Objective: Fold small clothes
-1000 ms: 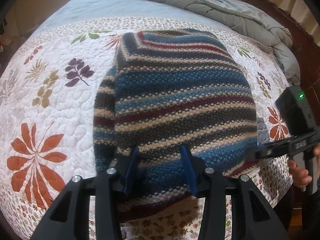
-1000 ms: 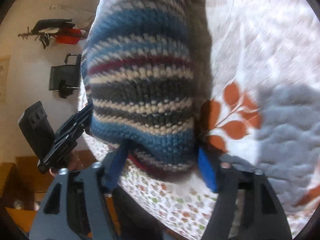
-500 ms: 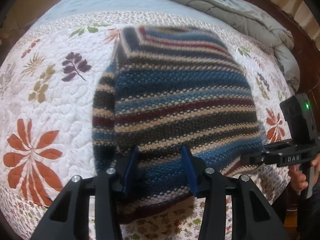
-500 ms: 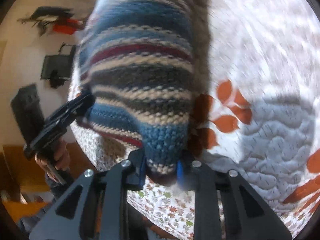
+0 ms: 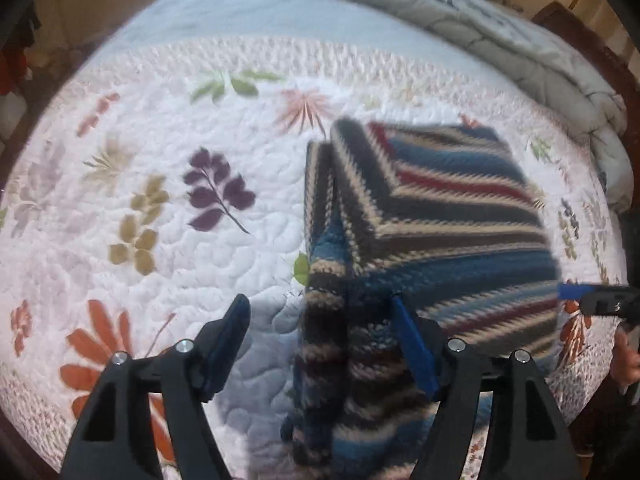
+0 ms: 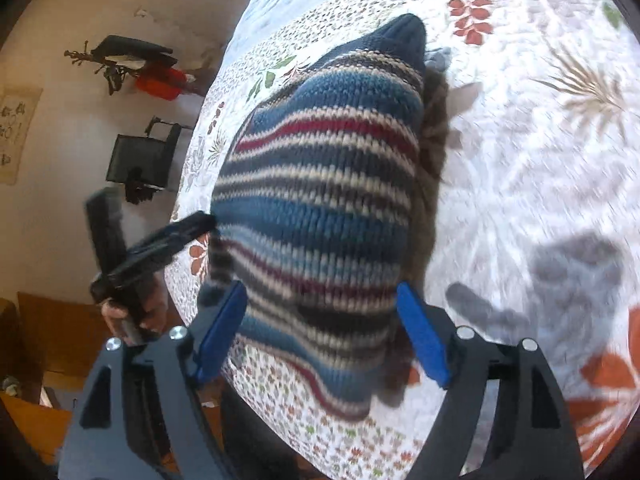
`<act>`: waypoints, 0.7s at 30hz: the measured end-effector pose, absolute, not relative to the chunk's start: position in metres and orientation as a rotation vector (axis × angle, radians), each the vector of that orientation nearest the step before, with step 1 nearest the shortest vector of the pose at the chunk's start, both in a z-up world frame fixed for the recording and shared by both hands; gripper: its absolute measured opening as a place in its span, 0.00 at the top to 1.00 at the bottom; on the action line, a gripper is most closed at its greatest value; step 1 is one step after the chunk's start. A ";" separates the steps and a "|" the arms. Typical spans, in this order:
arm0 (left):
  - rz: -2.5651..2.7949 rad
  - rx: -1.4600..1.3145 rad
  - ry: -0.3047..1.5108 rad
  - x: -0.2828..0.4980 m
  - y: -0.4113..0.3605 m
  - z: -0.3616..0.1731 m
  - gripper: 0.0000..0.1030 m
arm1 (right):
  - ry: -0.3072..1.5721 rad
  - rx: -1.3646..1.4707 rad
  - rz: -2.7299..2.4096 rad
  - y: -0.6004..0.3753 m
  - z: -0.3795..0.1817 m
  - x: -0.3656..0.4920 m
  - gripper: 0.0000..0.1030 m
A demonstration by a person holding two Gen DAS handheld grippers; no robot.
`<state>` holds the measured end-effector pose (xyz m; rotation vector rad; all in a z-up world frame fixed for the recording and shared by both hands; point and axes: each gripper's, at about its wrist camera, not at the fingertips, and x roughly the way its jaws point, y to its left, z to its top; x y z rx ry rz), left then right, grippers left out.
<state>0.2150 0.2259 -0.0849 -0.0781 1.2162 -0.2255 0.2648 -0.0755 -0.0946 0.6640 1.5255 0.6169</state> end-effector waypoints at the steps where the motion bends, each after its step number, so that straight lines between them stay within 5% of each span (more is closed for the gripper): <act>1: -0.228 -0.087 1.227 0.219 0.229 -0.092 0.23 | 1.531 0.659 0.615 -0.074 -0.099 0.270 0.25; 8: -0.272 -0.178 1.254 0.232 0.243 -0.115 0.10 | 1.590 0.730 0.689 -0.061 -0.145 0.287 0.13; 10: -0.291 -0.211 1.256 0.229 0.244 -0.118 0.12 | 1.607 0.782 0.703 -0.057 -0.157 0.286 0.17; 12: -0.323 -0.249 1.271 0.229 0.242 -0.121 0.13 | 1.599 0.774 0.703 -0.059 -0.159 0.285 0.32; 14: -0.351 -0.287 1.283 0.227 0.238 -0.123 0.23 | 1.591 0.765 0.701 -0.065 -0.153 0.281 0.45; 16: -0.413 -0.359 1.303 0.225 0.234 -0.125 0.43 | 1.574 0.711 0.700 -0.066 -0.140 0.279 0.52; 21: -0.415 -0.333 1.292 0.216 0.213 -0.119 0.52 | 1.564 0.688 0.672 -0.072 -0.121 0.269 0.59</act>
